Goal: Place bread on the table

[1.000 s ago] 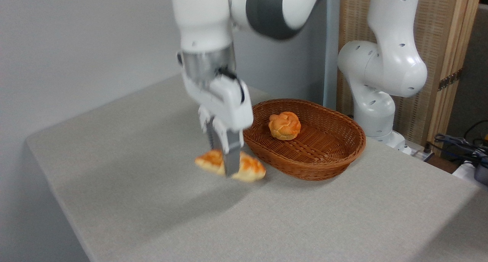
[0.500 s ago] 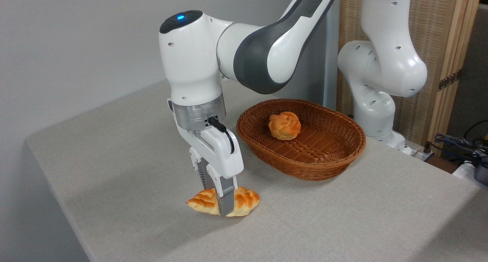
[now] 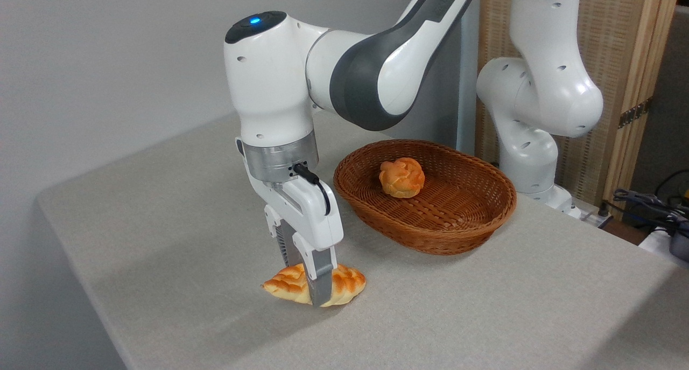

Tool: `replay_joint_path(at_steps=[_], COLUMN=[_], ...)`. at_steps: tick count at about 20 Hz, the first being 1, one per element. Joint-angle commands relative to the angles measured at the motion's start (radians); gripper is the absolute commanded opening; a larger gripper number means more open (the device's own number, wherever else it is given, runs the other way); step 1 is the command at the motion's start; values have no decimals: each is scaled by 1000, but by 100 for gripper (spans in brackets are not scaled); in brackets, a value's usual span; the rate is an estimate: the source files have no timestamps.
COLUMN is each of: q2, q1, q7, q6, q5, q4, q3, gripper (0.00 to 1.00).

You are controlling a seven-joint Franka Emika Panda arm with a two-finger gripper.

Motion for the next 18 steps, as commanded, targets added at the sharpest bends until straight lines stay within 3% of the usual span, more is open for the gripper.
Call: replay_joint_path(at_steps=[1, 6, 12, 15, 18], q2=[-5, -14, -126, -129, -126], q1=[-5, -4, 1, 66, 110], q7=[4, 1, -123, -168, -176], q6=[-5, -7, -42, -258, -381], q5=[12, 7, 1, -23, -78], q4=[7, 10, 48, 185, 283], q3=[12, 12, -3, -92, -147], gripper=[100, 100, 100, 100, 100])
